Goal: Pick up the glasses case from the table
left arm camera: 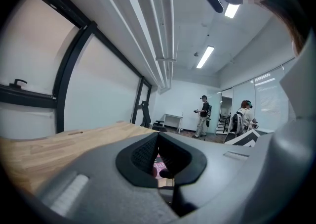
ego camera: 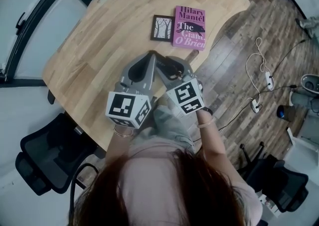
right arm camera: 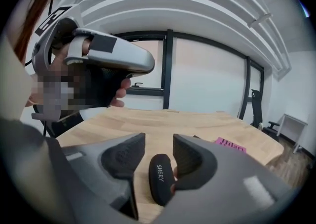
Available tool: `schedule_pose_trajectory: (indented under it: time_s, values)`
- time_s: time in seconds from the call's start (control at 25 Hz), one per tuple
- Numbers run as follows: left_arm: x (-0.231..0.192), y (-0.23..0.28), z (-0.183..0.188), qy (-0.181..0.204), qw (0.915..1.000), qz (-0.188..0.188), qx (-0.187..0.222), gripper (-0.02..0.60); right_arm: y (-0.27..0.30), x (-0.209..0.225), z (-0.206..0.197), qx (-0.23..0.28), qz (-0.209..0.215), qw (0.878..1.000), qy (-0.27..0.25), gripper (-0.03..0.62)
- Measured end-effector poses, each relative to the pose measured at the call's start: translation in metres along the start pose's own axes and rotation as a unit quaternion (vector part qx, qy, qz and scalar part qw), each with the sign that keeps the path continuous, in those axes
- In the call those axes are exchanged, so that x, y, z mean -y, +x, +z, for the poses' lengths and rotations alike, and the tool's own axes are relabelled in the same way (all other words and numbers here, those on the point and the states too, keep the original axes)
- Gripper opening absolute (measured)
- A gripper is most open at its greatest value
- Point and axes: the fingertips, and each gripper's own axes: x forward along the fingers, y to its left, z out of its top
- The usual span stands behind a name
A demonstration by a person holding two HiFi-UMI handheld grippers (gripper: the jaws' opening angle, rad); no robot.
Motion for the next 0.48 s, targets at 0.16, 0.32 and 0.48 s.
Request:
schedule_pose_trajectory:
  time_s: [0.16, 0.32, 0.48]
  values:
    - [-0.008, 0.007, -0.008, -0.003, 1.0000, 0.006, -0.007, 0.009, 0.016, 0.001, -0.016, -0.025, 0.014, 1.000, -0.013, 0.190]
    - [-0.015, 0.013, -0.013, -0.006, 0.9999, 0.010, -0.011, 0.009, 0.032, 0.000, -0.035, -0.054, 0.032, 0.998, -0.018, 0.220]
    - [-0.024, 0.018, -0.019, -0.009, 0.9996, 0.017, -0.019, 0.009, 0.045, 0.000, -0.050, -0.081, 0.043, 0.995, -0.027, 0.249]
